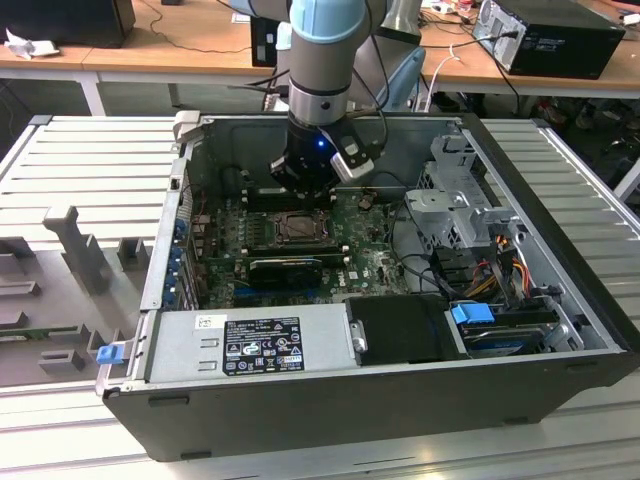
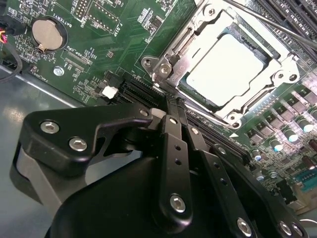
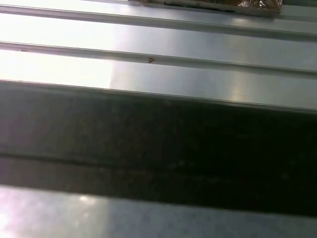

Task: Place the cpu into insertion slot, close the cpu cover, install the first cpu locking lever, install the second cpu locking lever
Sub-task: 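Install the first cpu locking lever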

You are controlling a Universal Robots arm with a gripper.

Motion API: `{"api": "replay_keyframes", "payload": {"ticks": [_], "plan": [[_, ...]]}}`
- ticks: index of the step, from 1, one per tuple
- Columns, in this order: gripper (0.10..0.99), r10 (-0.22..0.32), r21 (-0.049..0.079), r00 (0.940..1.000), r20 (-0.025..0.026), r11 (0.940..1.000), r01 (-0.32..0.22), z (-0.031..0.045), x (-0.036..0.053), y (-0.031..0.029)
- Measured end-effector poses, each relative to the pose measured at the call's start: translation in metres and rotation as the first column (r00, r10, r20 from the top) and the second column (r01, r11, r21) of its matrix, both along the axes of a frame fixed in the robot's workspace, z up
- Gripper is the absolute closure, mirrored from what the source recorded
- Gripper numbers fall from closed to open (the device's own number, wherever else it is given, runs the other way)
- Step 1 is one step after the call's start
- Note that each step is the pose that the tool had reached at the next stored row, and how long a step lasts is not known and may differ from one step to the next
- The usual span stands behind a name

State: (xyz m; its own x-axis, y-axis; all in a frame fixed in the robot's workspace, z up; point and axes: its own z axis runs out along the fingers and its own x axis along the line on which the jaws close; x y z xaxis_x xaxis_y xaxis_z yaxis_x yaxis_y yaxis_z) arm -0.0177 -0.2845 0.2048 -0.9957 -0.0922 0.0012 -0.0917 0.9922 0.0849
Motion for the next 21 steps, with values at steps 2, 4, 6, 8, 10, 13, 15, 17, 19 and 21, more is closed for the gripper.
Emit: {"api": "replay_keyframes", "payload": {"ticks": [2, 4, 6, 8, 10, 13, 15, 17, 19, 21], "plan": [[0.98, 0.0, -0.002, 1.0, -0.0003, 1.0, 0.0, -0.0007, 0.0, -0.0001], [0.98, -0.001, -0.006, 1.0, -0.0004, 1.0, 0.001, -0.0014, -0.0001, -0.0001], [0.98, -0.001, -0.012, 1.0, -0.0003, 0.9999, 0.001, -0.0021, 0.0, -0.0001], [0.98, -0.002, -0.02, 1.0, 0.0001, 0.9998, 0.002, -0.0023, 0.0, -0.0002], [0.98, -0.003, -0.027, 1.0, 0.0004, 0.9996, 0.003, -0.0027, 0.0001, 0.0001], [0.98, -0.003, -0.03, 1.0, -0.0001, 0.9995, 0.003, -0.0025, 0.0, -0.0001], [0.98, -0.003, -0.03, 1.0, 0.0002, 0.9996, 0.003, -0.0005, 0.0, 0.0], [0.98, -0.003, -0.03, 1.0, 0.0, 0.9996, 0.003, 0.0068, 0.0, -0.0001], [0.98, -0.003, -0.03, 1.0, -0.0001, 0.9995, 0.003, 0.0162, 0.0, -0.0001], [0.98, -0.003, -0.029, 1.0, 0.0001, 0.9996, 0.003, 0.0174, 0.0, -0.0008]]}}
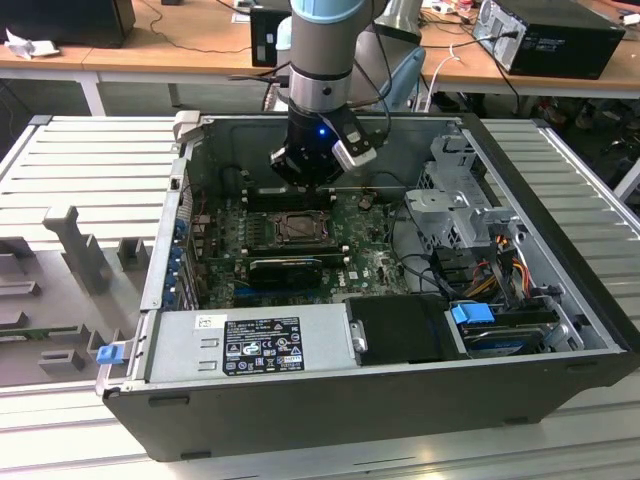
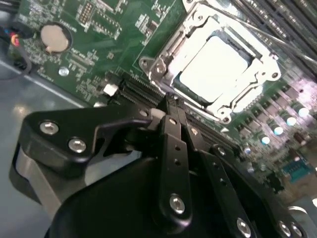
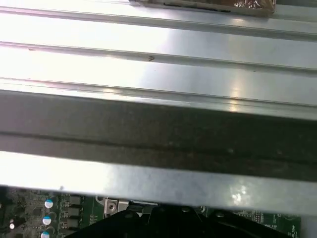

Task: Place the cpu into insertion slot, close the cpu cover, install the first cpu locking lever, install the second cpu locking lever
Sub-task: 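Install the first cpu locking lever, then install the second cpu locking lever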

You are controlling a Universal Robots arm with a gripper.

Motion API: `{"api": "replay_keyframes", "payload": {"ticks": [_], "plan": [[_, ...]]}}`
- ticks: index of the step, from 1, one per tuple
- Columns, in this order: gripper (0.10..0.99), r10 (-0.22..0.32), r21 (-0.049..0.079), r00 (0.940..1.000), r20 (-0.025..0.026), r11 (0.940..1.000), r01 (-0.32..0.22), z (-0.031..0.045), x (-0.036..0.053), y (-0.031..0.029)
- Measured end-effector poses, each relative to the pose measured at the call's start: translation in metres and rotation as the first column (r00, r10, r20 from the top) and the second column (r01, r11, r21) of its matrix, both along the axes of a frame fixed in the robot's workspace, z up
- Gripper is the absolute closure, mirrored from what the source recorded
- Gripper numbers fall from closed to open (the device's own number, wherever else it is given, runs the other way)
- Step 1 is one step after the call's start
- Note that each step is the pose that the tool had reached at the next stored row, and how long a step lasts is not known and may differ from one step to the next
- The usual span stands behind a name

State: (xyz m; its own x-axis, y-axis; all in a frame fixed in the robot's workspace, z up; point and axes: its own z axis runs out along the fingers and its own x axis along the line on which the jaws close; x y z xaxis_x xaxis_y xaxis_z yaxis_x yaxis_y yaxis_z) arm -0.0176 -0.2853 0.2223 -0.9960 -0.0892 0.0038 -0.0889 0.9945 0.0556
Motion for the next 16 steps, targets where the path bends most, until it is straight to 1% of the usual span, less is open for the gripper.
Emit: {"api": "replay_keyframes", "payload": {"ticks": [5, 13, 16], "plan": [[0.98, 0.0, 0.0, 1.0, -0.0001, 1.0, 0.0, 0.0001, 0.0, -0.005], [0.98, 0.0, 0.0, 1.0, -0.0001, 1.0, 0.0, 0.0001, 0.0, -0.0099], [0.98, 0.0, 0.0, 1.0, -0.0002, 1.0, 0.0, 0.0007, 0.0, -0.0163]]}}
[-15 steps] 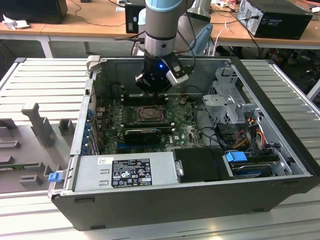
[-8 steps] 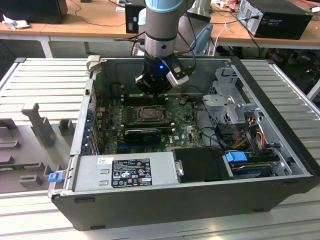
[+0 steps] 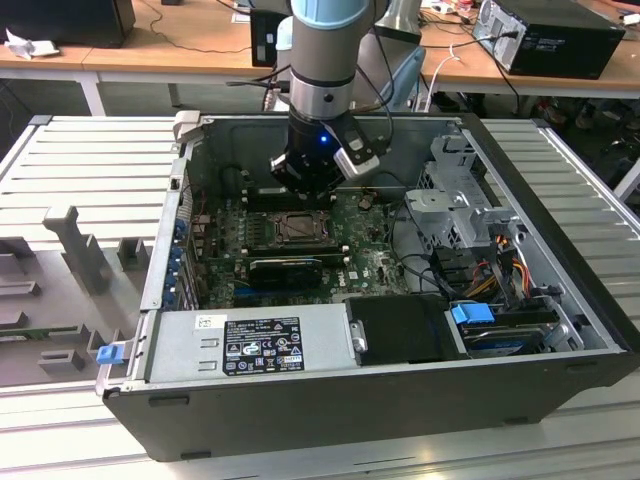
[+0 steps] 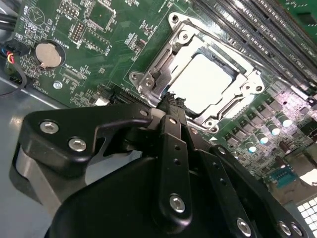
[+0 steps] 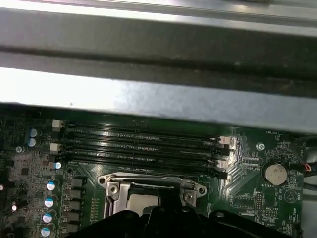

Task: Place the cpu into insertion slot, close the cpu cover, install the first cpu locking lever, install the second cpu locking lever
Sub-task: 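Install the second cpu locking lever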

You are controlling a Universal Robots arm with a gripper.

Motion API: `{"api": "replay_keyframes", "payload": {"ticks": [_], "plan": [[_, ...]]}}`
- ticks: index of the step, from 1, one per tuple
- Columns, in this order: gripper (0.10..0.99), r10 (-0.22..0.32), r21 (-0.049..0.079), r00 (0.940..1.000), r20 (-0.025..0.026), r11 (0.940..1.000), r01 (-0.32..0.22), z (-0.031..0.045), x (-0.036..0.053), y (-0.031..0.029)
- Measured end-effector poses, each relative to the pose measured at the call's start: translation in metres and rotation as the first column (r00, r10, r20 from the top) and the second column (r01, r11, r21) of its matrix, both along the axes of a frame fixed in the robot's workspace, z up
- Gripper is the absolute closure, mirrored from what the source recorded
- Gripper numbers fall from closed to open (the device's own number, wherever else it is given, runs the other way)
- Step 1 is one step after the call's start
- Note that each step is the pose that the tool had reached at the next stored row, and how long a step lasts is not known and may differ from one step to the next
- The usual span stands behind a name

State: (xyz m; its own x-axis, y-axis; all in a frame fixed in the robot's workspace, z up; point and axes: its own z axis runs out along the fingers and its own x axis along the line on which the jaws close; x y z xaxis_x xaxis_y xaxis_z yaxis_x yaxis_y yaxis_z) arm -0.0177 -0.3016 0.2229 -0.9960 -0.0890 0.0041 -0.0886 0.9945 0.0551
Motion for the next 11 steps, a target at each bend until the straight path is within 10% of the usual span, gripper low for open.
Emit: {"api": "replay_keyframes", "payload": {"ticks": [2, 4, 11], "plan": [[0.98, 0.0, 0.0, 1.0, 0.0001, 1.0, 0.0, 0.0054, 0.0, -0.0006], [0.98, 0.0, 0.0, 1.0, 0.0001, 1.0, 0.0, 0.0266, 0.0, -0.0006], [0.98, 0.0, 0.01, 1.0, 0.0002, 1.0, 0.0, 0.0283, -0.0005, -0.0166]]}}
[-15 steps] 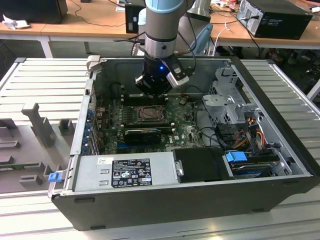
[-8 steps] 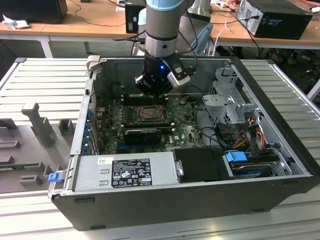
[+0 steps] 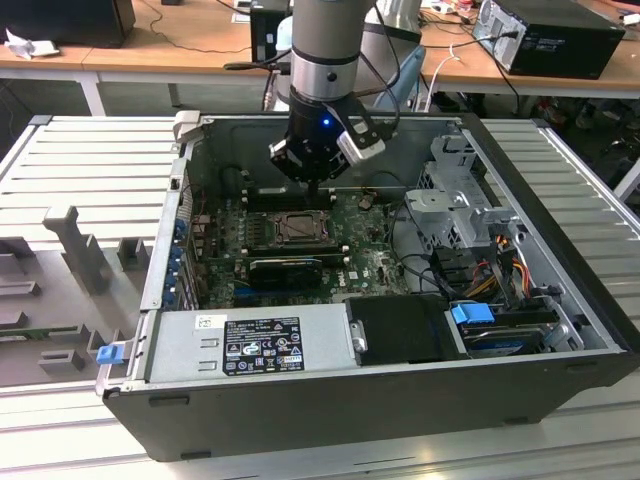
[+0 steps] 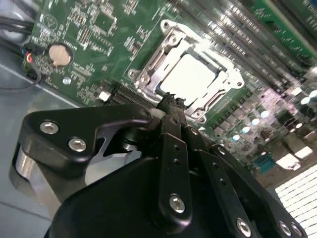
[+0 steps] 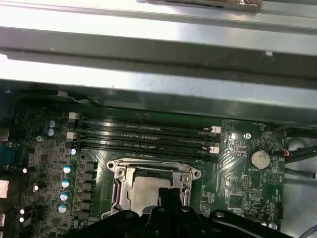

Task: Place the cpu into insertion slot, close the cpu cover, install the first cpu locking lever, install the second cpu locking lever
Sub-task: 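Install the second cpu locking lever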

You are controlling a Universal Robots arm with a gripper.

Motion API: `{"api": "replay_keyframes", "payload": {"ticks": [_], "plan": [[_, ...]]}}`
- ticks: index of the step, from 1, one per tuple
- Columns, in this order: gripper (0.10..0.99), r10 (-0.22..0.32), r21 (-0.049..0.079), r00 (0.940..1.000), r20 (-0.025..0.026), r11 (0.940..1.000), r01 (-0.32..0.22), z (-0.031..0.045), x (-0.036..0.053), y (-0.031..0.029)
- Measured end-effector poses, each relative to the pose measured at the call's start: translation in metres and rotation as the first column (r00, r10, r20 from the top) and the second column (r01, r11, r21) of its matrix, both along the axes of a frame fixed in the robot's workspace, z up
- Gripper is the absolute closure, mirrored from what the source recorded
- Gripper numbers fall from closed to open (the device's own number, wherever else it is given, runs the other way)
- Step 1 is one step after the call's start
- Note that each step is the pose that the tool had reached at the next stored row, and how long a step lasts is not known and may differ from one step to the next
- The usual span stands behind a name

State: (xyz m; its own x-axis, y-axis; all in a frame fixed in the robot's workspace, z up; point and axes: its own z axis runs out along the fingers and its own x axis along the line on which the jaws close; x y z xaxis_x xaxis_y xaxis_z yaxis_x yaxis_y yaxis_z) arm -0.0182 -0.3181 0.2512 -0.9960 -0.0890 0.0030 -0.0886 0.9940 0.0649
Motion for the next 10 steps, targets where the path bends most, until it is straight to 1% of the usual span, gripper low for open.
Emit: {"api": "replay_keyframes", "payload": {"ticks": [1, 2, 3, 4, 5, 6, 7, 8, 10], "plan": [[0.98, 0.0, 0.003, 1.0, -0.0001, 1.0, 0.0, 0.0, 0.0, -0.0085], [0.98, 0.0, 0.027, 1.0, -0.0001, 0.9996, 0.0, -0.0006, -0.0001, -0.019], [0.98, 0.0, 0.047, 1.0, -0.0002, 0.9989, 0.0, -0.0008, -0.0001, -0.021], [0.98, 0.0, 0.052, 1.0, -0.0002, 0.9987, 0.0, -0.0011, -0.0001, -0.0226], [0.98, 0.0, 0.053, 1.0, -0.0001, 0.9986, 0.0, -0.0016, -0.0001, -0.0252], [0.98, 0.0, 0.053, 1.0, -0.0003, 0.9986, 0.0, -0.0022, -0.0001, -0.031], [0.98, 0.0, 0.053, 1.0, -0.0002, 0.9986, 0.0, -0.0027, -0.0001, -0.038], [0.98, 0.0, 0.053, 1.0, -0.0003, 0.9986, 0.0, -0.0034, -0.0002, -0.0434], [0.98, 0.0, 0.053, 1.0, -0.0006, 0.9986, 0.0, -0.0054, -0.0002, -0.0465]]}}
